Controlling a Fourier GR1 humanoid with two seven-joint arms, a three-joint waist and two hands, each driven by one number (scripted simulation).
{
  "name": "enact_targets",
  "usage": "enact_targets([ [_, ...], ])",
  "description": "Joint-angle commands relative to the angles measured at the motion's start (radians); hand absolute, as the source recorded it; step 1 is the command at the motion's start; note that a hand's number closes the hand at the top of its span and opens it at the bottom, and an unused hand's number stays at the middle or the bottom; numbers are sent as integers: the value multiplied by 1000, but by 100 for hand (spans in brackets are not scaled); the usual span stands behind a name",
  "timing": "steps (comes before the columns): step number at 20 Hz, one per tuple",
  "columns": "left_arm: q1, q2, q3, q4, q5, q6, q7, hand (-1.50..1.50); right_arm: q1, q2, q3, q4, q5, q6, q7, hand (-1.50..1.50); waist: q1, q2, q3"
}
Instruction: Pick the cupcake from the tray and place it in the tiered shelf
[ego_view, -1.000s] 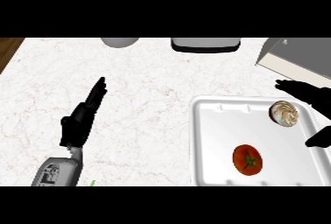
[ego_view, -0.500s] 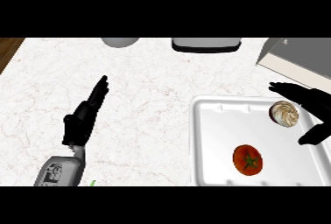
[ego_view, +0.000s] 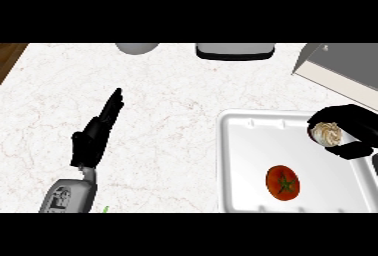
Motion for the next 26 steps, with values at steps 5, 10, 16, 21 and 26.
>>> enact_targets([
  [5, -39, -6, 20, 63, -14, -4, -29, 0, -93, 0, -26, 149, 42, -109, -98, 150, 3, 2, 1],
  [10, -8, 9, 13, -1, -8, -12, 4, 0, -71, 229, -174, 76, -12, -68, 500, 150, -6, -3, -3],
  [16, 9, -1, 1, 5, -15, -7, -6, 0, -131, 464, -283, 25, -12, -214, 947, 150, 12, -7, -4],
  [21, -16, -32, -16, 6, -18, 4, 7, 0, -235, 556, -234, -91, -86, -437, 1170, 150, 26, -11, 0],
  [26, 16, -22, -16, 24, -35, 11, -36, 0, -327, 560, -62, -227, -76, -628, 1397, 150, 19, -11, -1],
])
